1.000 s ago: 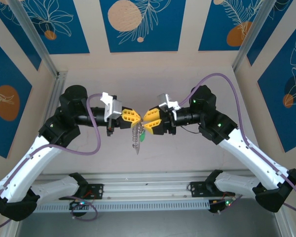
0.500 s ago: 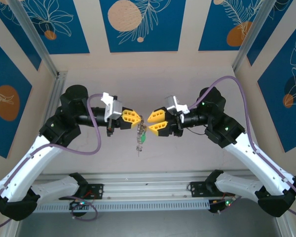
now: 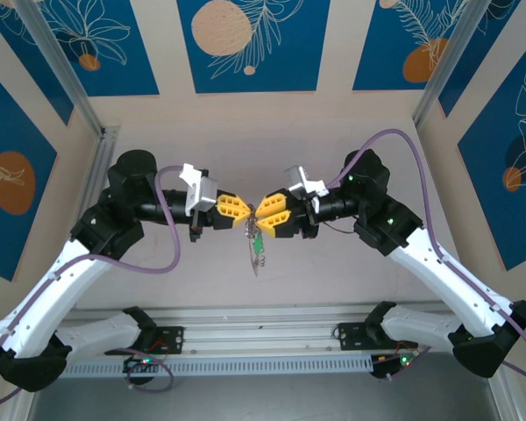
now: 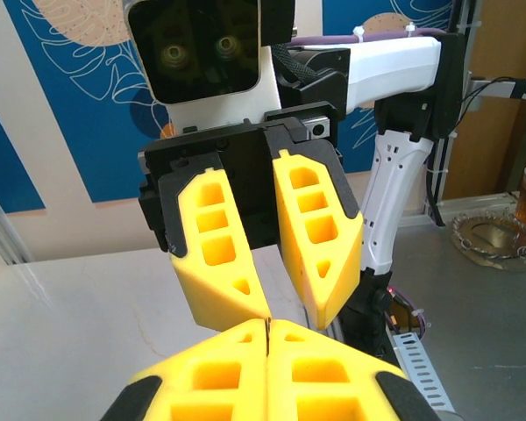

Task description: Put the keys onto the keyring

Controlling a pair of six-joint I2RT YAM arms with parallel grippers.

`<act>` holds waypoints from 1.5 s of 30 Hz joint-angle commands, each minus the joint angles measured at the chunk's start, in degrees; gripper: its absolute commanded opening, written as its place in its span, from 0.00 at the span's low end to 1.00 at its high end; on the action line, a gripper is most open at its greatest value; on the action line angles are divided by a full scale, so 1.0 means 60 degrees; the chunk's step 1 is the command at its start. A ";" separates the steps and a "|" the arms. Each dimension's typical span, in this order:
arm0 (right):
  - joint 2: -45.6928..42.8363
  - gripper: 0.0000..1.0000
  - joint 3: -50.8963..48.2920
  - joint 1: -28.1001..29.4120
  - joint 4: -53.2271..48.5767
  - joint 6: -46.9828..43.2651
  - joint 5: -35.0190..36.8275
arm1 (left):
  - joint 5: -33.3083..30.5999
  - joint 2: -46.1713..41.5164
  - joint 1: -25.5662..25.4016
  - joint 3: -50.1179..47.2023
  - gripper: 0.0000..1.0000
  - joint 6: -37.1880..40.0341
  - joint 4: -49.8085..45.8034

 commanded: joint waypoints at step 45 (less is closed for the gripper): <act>0.0236 0.00 0.0112 0.0027 0.0117 0.0323 0.0746 | 0.0057 -0.0067 0.0010 -0.0033 0.00 0.0021 0.0303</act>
